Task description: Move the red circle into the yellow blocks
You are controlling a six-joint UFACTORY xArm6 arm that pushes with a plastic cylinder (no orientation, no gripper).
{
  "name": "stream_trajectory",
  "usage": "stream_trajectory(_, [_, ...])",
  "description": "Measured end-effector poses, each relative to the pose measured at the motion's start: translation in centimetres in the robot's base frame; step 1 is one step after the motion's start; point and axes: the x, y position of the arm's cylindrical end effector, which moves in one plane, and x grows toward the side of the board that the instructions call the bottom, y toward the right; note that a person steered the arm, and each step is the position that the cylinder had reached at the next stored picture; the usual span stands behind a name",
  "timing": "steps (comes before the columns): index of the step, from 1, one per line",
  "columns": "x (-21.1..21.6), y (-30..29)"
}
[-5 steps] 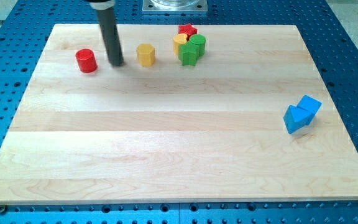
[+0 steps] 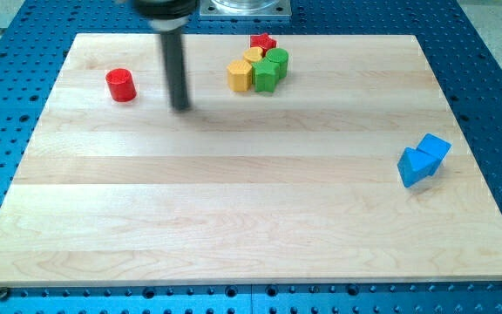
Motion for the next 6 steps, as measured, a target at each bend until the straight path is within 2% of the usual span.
stream_trajectory(1, [-2.7, -8.5])
stream_trajectory(2, [-4.1, -9.7])
stream_trajectory(3, [-7.4, -2.9])
stream_trajectory(4, [-4.3, -7.0])
stream_trajectory(5, [-4.1, -10.8])
stream_trajectory(6, [-6.9, -9.5])
